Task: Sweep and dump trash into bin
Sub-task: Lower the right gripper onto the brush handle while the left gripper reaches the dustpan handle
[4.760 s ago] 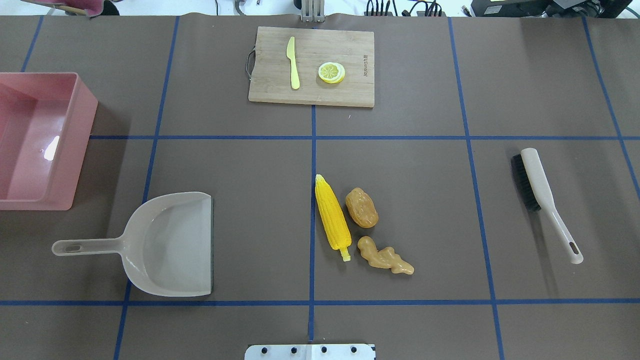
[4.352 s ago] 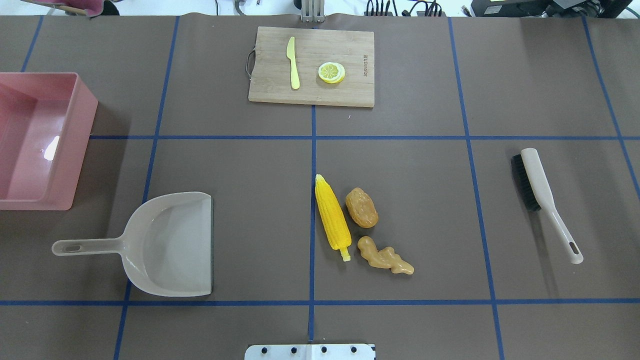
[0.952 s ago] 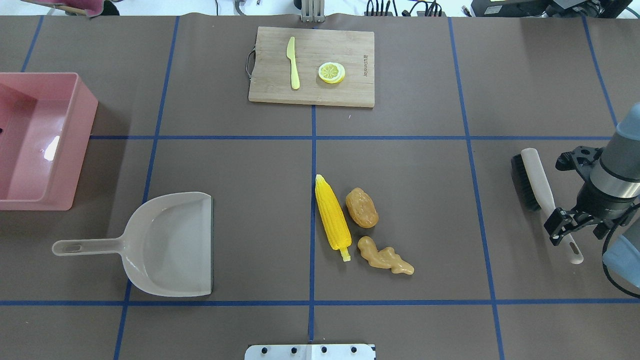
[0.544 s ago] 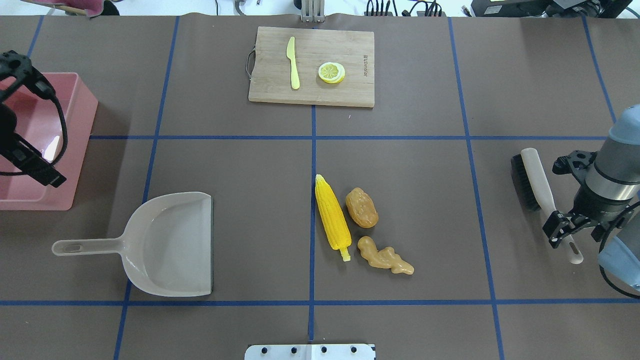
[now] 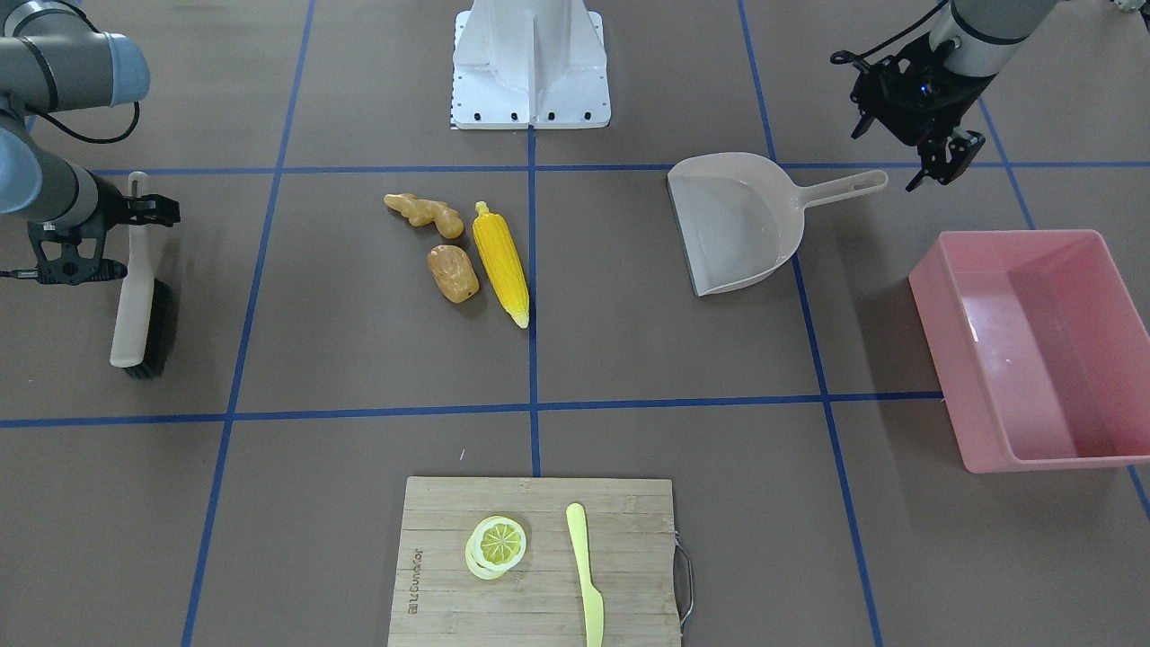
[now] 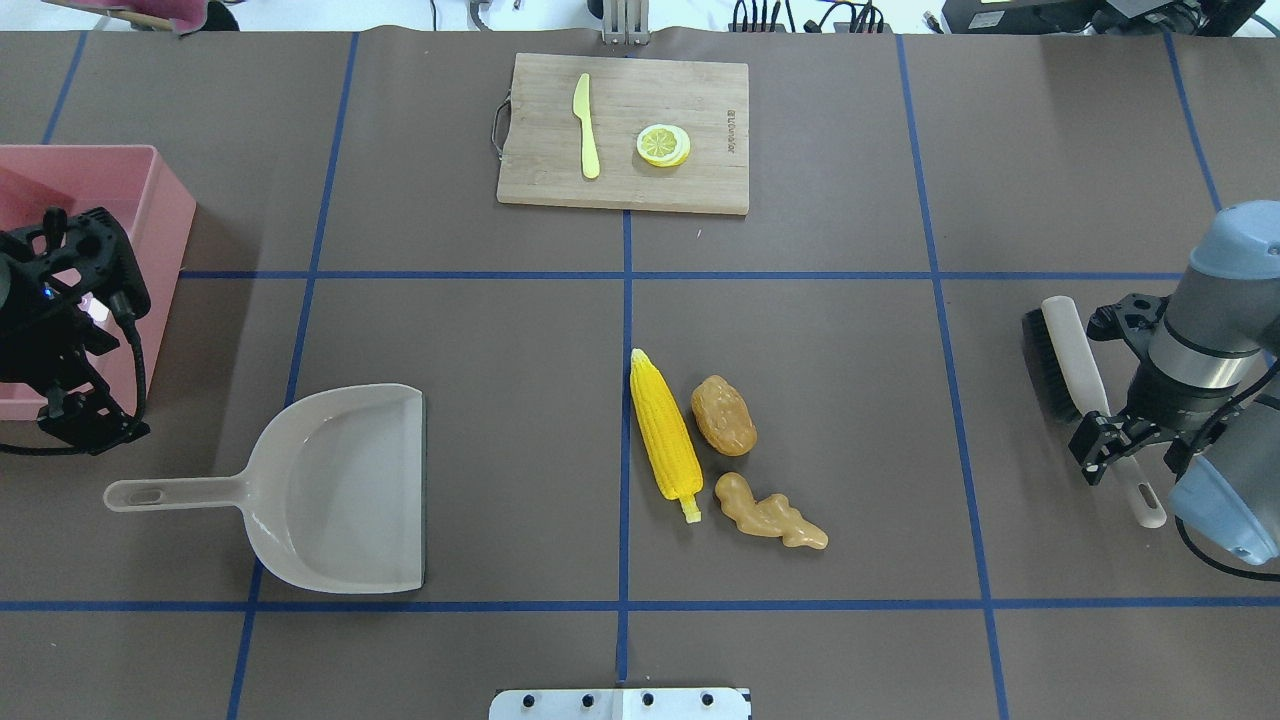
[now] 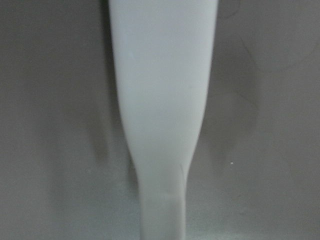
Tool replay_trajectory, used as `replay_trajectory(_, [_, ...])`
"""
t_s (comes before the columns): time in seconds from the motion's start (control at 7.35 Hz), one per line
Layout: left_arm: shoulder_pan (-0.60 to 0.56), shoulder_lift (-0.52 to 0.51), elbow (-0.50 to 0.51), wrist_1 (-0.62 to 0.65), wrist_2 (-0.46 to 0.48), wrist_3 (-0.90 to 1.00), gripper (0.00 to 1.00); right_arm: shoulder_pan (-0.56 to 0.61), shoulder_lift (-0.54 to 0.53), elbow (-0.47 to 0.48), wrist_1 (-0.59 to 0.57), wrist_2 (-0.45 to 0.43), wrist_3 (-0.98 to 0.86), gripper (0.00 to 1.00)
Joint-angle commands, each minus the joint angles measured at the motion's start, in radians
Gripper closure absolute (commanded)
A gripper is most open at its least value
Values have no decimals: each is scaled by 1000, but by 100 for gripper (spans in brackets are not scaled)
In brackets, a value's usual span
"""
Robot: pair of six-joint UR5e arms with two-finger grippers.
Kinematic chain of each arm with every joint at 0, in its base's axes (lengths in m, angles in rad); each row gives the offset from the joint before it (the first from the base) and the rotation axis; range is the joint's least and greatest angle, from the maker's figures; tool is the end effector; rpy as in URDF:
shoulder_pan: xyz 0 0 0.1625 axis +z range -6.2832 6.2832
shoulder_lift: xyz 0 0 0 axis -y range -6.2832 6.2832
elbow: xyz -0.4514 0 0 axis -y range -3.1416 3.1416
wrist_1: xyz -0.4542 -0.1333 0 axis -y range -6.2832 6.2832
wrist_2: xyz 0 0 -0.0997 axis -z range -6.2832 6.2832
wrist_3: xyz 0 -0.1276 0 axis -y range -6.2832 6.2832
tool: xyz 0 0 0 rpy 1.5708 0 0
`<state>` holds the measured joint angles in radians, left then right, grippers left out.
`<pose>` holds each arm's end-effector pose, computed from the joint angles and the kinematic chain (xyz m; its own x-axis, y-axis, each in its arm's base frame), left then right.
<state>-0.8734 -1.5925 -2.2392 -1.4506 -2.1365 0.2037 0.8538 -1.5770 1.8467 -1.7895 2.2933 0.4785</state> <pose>0.2727 -0.4266 0.3615 0.3424 0.8786 -0.3328 -0.6229 0.4775 0.6197 -0.3176 -0.4388 0.5834 0.7845 -0.1135 0.6097 0.3324 0.9069 -0.2588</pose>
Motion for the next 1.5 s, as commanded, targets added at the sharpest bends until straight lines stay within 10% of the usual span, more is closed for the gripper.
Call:
replay_trajectory(0.0, [60,49,48,-184,73,23,2,1,11,-12,1,0,0,16])
replay_trajectory(0.54, [214,83,79,-280,158,25,2,1,14,-10,1,2,3,33])
replay_trajectory(1.09, [249,134,159,-371,158,112,2,2,20,-10,1,0,9,100])
replay_trajectory(1.36, [251,134,176,-395,158,112,2,22,34,-7,1,-2,8,100])
